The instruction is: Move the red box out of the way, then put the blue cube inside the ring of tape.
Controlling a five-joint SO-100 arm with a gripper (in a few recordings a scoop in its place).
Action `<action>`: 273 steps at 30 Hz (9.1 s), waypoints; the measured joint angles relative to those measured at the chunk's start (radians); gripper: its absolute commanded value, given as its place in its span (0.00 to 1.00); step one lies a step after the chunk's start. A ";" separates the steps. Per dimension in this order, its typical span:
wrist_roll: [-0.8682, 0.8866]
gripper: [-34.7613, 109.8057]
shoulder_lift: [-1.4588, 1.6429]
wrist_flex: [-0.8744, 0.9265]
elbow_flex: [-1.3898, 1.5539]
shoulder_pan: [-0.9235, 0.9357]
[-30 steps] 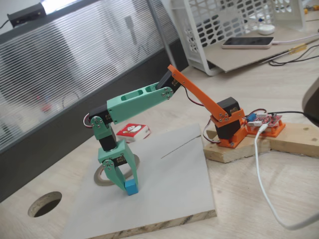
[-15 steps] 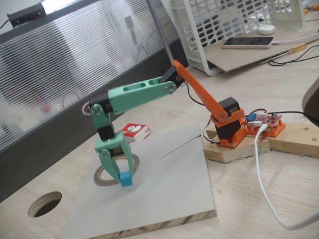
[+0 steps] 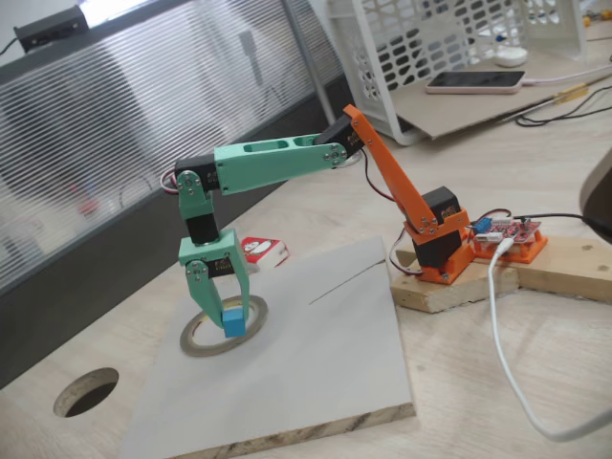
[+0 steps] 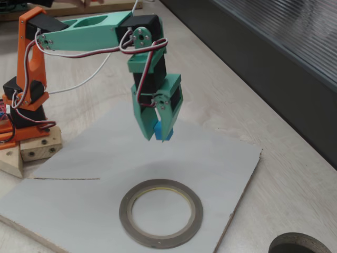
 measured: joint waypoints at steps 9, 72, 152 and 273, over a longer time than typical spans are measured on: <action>0.000 0.29 0.000 0.000 0.000 0.273; 0.000 0.29 -0.336 -0.118 -0.413 0.383; 0.000 0.29 -0.336 -0.003 -0.413 0.377; 0.000 0.44 0.293 0.219 0.146 0.314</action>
